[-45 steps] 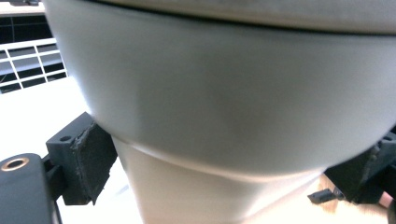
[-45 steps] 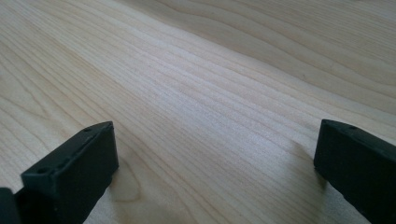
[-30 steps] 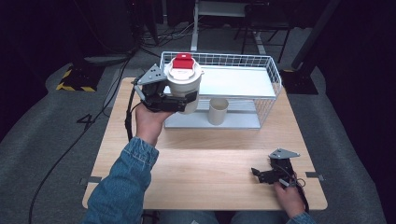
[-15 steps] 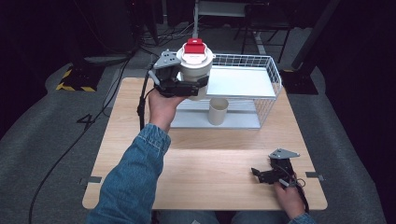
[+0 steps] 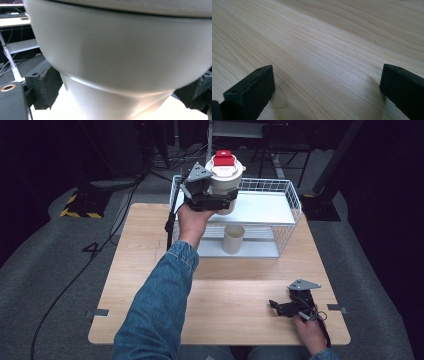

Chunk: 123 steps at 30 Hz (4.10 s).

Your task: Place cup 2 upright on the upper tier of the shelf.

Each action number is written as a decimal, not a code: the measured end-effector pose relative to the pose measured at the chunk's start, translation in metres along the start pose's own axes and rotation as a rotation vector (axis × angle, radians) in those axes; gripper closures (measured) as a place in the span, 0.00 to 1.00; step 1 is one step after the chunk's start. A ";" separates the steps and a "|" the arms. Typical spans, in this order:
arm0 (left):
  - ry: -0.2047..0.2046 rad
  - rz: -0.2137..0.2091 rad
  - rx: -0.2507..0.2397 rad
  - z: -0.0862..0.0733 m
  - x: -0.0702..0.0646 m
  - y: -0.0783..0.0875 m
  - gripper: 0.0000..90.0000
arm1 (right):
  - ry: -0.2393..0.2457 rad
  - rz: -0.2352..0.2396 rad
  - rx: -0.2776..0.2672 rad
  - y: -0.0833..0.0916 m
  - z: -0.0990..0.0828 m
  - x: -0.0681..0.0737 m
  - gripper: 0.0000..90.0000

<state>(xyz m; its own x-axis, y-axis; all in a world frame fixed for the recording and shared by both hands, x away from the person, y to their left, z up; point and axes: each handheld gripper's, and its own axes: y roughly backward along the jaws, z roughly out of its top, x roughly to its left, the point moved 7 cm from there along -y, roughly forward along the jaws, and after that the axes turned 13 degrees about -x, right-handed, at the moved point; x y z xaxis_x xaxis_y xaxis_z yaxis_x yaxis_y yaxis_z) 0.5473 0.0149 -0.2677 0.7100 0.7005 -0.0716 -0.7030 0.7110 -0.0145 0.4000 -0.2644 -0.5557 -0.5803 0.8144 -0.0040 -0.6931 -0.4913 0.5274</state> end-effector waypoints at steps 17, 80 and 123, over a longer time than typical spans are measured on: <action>0.005 0.081 0.017 -0.015 0.020 -0.043 0.10 | 0.001 0.000 0.001 0.000 0.000 0.000 0.00; 0.032 0.146 0.066 -0.042 0.017 -0.065 0.00 | 0.001 0.000 0.002 0.000 0.000 0.000 0.00; -0.070 0.078 0.098 -0.037 -0.045 0.095 0.00 | 0.010 0.013 0.001 -0.001 0.000 0.000 0.00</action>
<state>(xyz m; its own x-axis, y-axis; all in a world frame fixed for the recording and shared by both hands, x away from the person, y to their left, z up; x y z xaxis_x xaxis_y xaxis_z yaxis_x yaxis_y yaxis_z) 0.4472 0.0490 -0.3029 0.6569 0.7540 0.0011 -0.7513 0.6544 0.0863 0.4005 -0.2639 -0.5557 -0.5935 0.8048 -0.0051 -0.6850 -0.5017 0.5283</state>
